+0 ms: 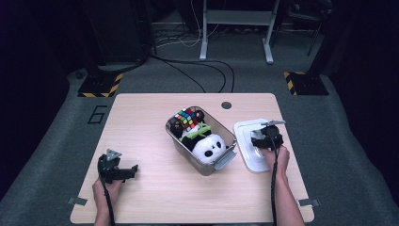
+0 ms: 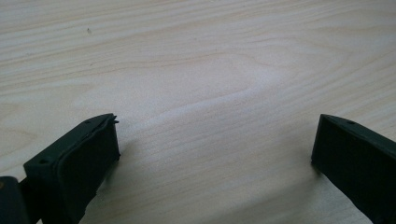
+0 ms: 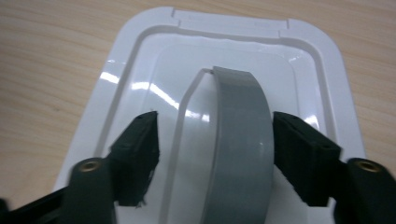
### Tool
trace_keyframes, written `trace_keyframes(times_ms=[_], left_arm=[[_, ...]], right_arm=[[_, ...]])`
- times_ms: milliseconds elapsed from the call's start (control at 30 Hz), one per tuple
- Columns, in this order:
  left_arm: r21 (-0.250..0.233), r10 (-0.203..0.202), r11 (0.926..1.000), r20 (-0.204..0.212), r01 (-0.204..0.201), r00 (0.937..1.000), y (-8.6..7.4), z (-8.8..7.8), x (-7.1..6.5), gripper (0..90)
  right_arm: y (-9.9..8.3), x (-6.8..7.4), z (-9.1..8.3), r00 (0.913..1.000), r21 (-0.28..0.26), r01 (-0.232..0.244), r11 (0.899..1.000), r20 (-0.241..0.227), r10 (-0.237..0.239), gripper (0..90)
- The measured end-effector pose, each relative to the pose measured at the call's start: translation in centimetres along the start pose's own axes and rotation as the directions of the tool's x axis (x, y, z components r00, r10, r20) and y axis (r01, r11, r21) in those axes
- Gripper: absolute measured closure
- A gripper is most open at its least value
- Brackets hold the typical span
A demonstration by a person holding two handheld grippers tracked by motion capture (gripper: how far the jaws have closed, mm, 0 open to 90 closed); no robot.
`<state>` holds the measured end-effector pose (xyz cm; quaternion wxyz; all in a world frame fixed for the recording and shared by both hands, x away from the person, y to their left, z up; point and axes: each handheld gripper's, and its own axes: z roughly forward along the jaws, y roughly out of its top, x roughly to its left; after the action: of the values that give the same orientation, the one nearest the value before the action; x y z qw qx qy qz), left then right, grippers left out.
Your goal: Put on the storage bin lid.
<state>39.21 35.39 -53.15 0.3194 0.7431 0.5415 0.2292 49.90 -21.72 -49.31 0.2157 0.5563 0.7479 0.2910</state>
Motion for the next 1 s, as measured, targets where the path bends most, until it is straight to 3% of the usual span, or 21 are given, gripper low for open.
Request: trace_keyframes(times_ms=[33, 100, 167, 300, 600, 1000], left_arm=[[0.0, 0.0, 1.0, 0.0, 0.0, 1.0, 0.0, 0.0, 0.0, 0.4], [-0.004, -0.006, 1.0, -0.001, 0.006, 1.0, 0.0, 0.0, 0.0, 0.4], [-0.007, -0.009, 0.9999, -0.001, 0.009, 1.0, 0.0, 0.0, -0.1, 0.4], [-0.006, -0.008, 0.9999, -0.001, 0.008, 1.0, 0.0, 0.0, -0.1, 0.4], [0.003, 0.001, 1.0, -0.001, -0.001, 1.0, 0.0, 0.0, 0.0, 0.5], [0.004, 0.001, 1.0, 0.001, -0.001, 1.0, 0.0, 0.0, 0.0, 0.4]], right_arm=[[0.0, -0.1, 0.1, 0.9999, -0.011, 0.001, 1.0, -0.012, -0.001, 46.5], [-0.1, -0.2, 0.2, 0.9999, -0.013, -0.006, 1.0, 0.009, 0.006, 61.7], [-0.2, -0.4, 0.1, 0.9997, -0.026, -0.023, 0.999, -0.007, 0.023, 66.3], [-0.1, -0.1, 0.0, 0.9999, -0.019, -0.007, 1.0, 0.012, 0.007, 66.8], [1.0, -0.4, -1.7, 0.9998, -0.041, 0.021, 0.999, -0.007, -0.021, 67.0], [3.6, -0.5, -4.3, 0.9976, -0.066, 0.067, 0.996, -0.01, -0.068, 67.1]])
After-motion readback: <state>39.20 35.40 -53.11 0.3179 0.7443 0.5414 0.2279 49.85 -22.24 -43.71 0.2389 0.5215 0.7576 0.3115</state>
